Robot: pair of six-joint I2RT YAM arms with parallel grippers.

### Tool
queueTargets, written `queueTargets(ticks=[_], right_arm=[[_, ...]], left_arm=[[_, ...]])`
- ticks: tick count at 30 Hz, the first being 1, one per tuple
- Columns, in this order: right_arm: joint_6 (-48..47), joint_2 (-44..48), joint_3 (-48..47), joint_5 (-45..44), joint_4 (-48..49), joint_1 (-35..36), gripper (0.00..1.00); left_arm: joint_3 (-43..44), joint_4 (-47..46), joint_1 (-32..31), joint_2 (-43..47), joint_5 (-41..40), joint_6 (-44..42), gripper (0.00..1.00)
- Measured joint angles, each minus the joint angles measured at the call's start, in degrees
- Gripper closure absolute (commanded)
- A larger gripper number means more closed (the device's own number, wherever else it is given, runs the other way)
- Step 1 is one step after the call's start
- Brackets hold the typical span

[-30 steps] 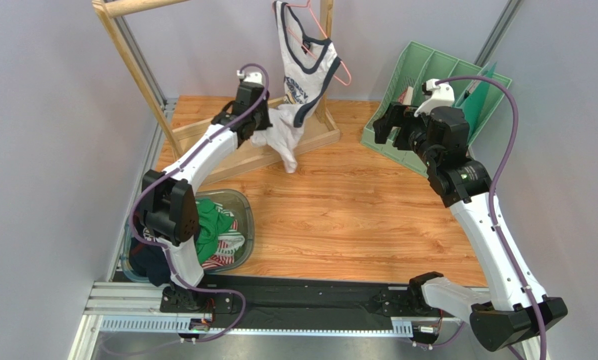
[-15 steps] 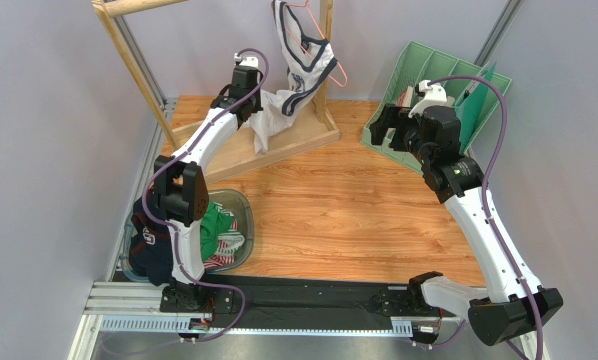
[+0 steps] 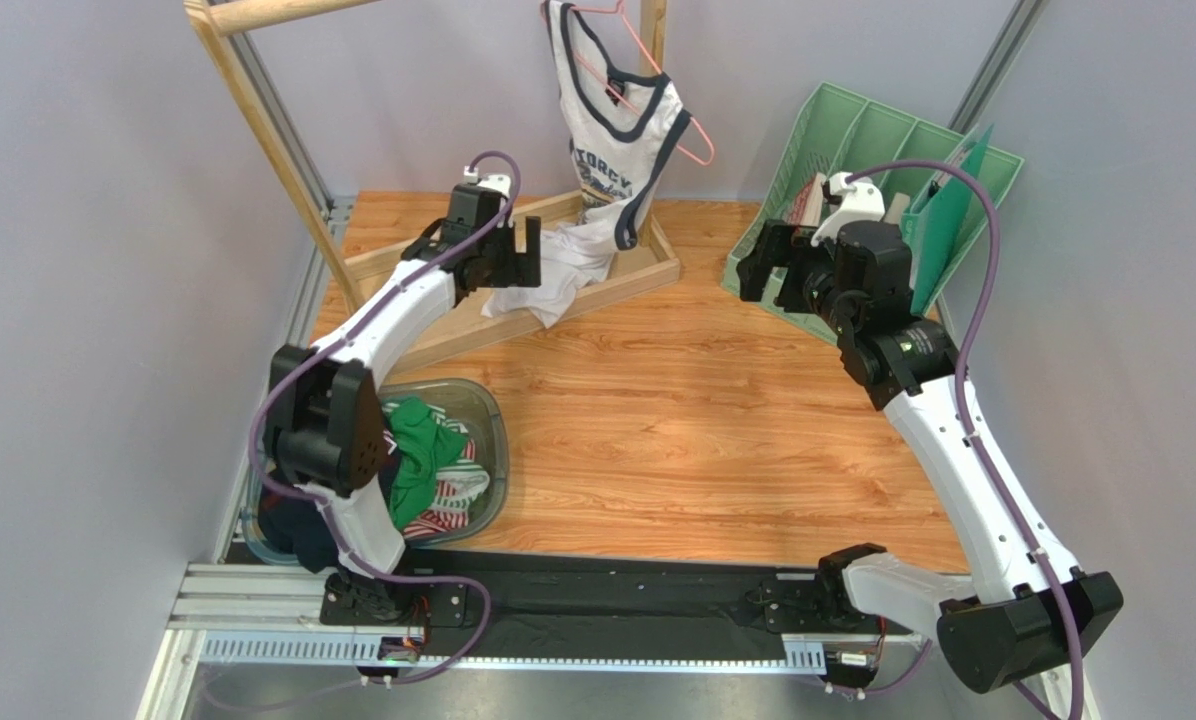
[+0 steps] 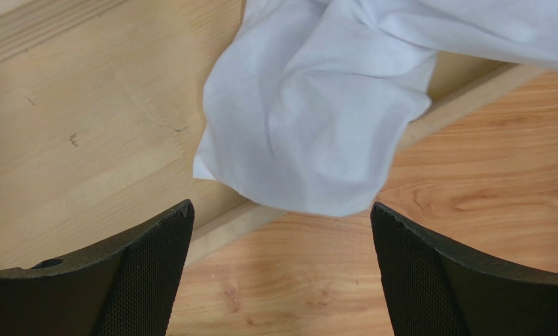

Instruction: Place the tank top on the hanger

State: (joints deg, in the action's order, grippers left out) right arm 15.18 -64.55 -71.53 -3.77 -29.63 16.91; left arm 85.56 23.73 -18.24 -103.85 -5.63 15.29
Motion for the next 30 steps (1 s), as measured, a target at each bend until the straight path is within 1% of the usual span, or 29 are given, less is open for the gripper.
queueTargets(ticks=[8,9,10,15,20,24,30], right_arm=[[-0.22,3.02,5.77,0.83,0.17,0.0,0.02],[-0.26,3.85,6.86,0.83,0.35,0.0,0.02],[-0.31,4.81,8.0,0.83,0.26,0.0,0.02],[-0.46,8.57,12.28,0.63,0.26,0.0,0.02],[-0.44,11.85,16.26,-0.28,0.07,0.0,0.02],[-0.44,14.21,18.16,-1.36,-0.13,0.0,0.02],[-0.44,16.79,19.82,-2.58,-0.11,0.0,0.02]], left_arm=[[-13.64,-2.97,-0.02,23.34,3.56,0.44,0.01],[-14.03,-2.91,-0.02,24.0,3.65,0.46,0.01],[-16.0,-3.32,-0.02,26.75,3.87,0.57,0.01],[-23.82,-0.46,-0.02,38.12,2.99,1.68,0.01],[-29.57,2.84,-0.02,49.66,1.05,2.4,0.01],[-31.76,5.62,-0.02,56.13,-0.96,2.36,0.01],[-31.78,7.39,-0.02,57.68,-2.45,2.19,0.01]])
